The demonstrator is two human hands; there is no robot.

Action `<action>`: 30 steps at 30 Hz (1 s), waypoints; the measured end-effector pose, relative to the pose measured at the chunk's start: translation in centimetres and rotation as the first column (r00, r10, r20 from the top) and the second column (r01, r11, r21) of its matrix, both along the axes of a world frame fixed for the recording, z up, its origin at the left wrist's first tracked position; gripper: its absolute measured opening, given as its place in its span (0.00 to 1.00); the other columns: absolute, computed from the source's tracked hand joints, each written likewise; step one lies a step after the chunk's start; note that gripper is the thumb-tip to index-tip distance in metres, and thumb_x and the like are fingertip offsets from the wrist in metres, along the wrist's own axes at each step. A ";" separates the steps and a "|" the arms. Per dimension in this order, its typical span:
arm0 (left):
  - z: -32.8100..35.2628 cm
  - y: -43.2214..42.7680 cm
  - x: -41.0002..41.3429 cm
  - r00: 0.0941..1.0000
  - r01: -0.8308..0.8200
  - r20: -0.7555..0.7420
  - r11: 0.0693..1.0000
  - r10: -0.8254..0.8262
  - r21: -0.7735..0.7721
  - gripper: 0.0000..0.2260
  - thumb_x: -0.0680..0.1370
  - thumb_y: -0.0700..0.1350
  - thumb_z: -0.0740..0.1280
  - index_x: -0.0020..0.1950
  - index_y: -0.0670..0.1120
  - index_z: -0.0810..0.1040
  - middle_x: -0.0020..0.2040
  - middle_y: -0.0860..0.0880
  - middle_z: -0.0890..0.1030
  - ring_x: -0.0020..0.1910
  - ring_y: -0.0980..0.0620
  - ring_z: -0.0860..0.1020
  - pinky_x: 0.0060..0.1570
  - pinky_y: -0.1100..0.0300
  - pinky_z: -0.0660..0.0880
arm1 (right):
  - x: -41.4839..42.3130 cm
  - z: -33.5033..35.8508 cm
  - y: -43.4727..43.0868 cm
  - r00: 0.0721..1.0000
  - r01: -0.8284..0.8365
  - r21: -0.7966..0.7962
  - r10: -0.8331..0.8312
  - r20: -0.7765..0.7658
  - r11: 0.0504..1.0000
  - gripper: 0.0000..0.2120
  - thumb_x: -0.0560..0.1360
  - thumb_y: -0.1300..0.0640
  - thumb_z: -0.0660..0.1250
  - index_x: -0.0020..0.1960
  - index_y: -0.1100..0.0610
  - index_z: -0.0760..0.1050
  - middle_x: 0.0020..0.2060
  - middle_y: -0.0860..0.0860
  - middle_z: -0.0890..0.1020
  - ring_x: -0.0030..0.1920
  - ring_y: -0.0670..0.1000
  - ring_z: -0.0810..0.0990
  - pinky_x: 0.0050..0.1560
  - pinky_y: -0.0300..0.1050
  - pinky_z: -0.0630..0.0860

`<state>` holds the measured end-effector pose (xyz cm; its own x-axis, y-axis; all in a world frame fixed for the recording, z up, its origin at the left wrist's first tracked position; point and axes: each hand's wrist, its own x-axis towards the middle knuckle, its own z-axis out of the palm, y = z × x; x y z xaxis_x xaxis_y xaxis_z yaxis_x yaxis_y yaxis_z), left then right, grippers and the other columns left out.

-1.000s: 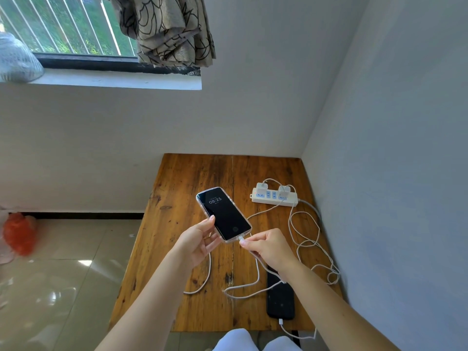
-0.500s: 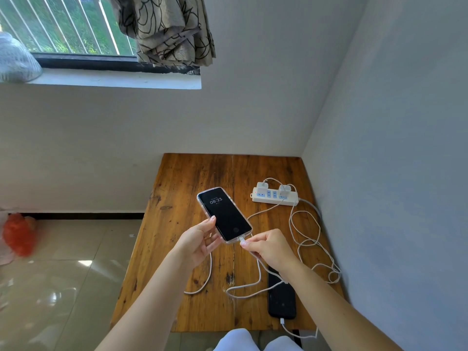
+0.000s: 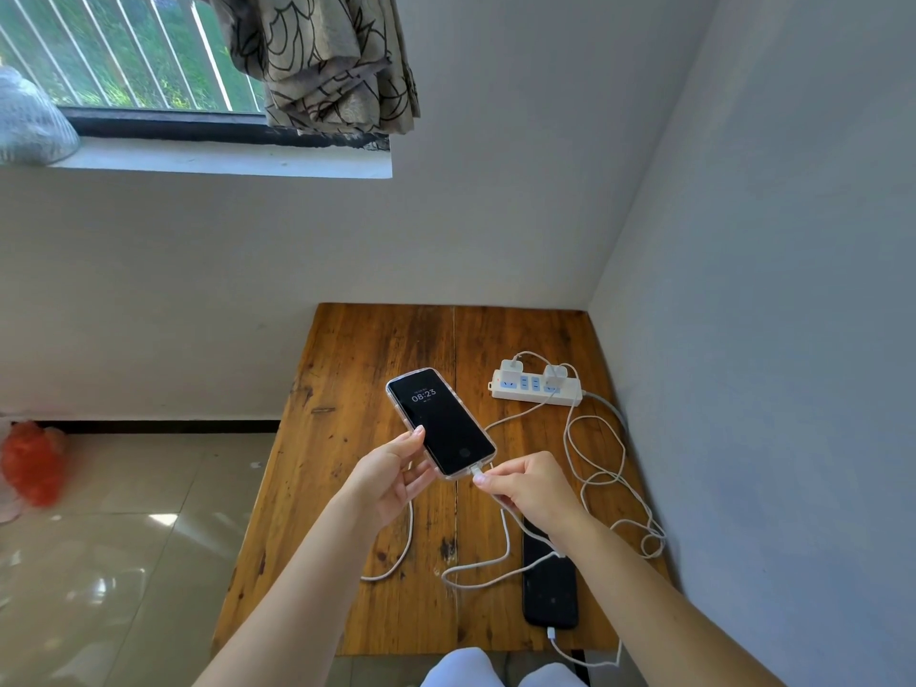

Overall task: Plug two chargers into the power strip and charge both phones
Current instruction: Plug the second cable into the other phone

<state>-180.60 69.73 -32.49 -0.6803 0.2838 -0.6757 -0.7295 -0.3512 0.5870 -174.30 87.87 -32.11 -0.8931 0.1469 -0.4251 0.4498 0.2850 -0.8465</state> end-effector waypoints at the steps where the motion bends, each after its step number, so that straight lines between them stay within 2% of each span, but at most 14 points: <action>1: 0.0 0.0 0.0 1.000 -0.001 0.001 1.000 0.001 -0.001 0.13 0.77 0.41 0.67 0.61 0.43 0.77 0.51 0.41 0.84 0.42 0.46 0.84 0.29 0.62 0.80 | 0.0 0.0 0.0 1.000 0.001 -0.002 -0.001 0.000 1.000 0.04 0.72 0.53 0.72 0.41 0.53 0.84 0.38 0.48 0.84 0.45 0.48 0.81 0.49 0.43 0.77; 12: -0.1 0.1 0.2 1.000 0.000 0.003 1.000 0.000 -0.007 0.13 0.77 0.42 0.66 0.62 0.43 0.76 0.55 0.40 0.83 0.46 0.46 0.83 0.33 0.62 0.80 | 0.3 0.2 0.0 1.000 0.000 0.002 0.000 0.000 1.000 0.05 0.72 0.53 0.72 0.42 0.54 0.84 0.39 0.48 0.85 0.48 0.49 0.81 0.56 0.50 0.77; 16: -0.2 0.0 0.3 1.000 0.004 0.016 1.000 -0.004 0.004 0.13 0.77 0.42 0.66 0.62 0.43 0.77 0.55 0.40 0.83 0.45 0.46 0.83 0.31 0.62 0.80 | 0.5 0.1 0.0 1.000 -0.005 0.010 0.005 0.002 1.000 0.04 0.72 0.53 0.72 0.41 0.53 0.84 0.40 0.48 0.85 0.49 0.49 0.81 0.57 0.51 0.77; 19: -0.3 0.0 0.3 1.000 0.005 0.025 1.000 -0.005 -0.003 0.14 0.77 0.42 0.67 0.62 0.43 0.76 0.55 0.40 0.83 0.45 0.46 0.83 0.30 0.62 0.80 | 0.6 0.2 0.0 1.000 -0.008 0.011 0.008 0.007 1.000 0.04 0.72 0.53 0.72 0.41 0.52 0.84 0.40 0.48 0.85 0.49 0.49 0.81 0.57 0.51 0.77; 23: -0.3 0.0 0.2 0.999 0.002 0.045 1.000 -0.002 -0.003 0.11 0.78 0.41 0.66 0.60 0.42 0.77 0.49 0.41 0.85 0.45 0.45 0.85 0.29 0.61 0.81 | 0.6 0.5 -0.2 1.000 -0.004 0.015 0.004 0.007 1.000 0.05 0.72 0.53 0.72 0.40 0.53 0.84 0.39 0.48 0.84 0.48 0.50 0.80 0.56 0.51 0.77; 30: -0.5 -0.1 0.1 0.999 0.008 0.050 1.000 -0.008 0.011 0.10 0.77 0.41 0.66 0.59 0.42 0.78 0.49 0.41 0.85 0.46 0.45 0.85 0.28 0.61 0.80 | 0.6 0.8 -0.4 1.000 0.003 0.023 -0.003 0.021 1.000 0.05 0.72 0.54 0.72 0.39 0.54 0.84 0.38 0.49 0.84 0.46 0.49 0.81 0.53 0.49 0.78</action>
